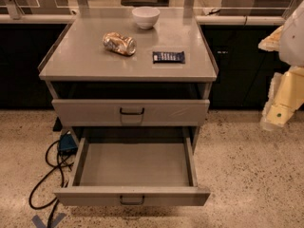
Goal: Place rxbar blueberry into middle drawer
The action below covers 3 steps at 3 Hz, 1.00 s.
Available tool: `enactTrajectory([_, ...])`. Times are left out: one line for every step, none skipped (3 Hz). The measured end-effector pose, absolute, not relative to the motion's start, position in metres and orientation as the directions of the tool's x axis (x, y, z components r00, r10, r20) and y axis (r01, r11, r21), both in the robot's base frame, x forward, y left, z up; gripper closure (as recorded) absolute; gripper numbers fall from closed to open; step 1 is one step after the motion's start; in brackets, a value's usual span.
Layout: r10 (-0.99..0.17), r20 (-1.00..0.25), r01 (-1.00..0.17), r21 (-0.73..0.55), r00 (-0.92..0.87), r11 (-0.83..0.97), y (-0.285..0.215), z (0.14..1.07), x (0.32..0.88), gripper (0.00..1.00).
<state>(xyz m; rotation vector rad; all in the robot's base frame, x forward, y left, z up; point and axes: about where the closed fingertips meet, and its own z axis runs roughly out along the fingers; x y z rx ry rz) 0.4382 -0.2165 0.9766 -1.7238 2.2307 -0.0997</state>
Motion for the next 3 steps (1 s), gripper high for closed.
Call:
enactTrajectory([-0.953, -0.208, -0.931, -0.248, -0.219, 0.268, -0.216, 0.976, 0.441, 0.00])
enactTrajectory([-0.970, -0.145, -0.955, -0.198, -0.195, 0.222, -0.207, 0.947, 0.479, 0.00])
enactTrajectory([-0.986, -0.084, -0.978, -0.133, -0.148, 0.158, -0.183, 0.911, 0.539, 0.00])
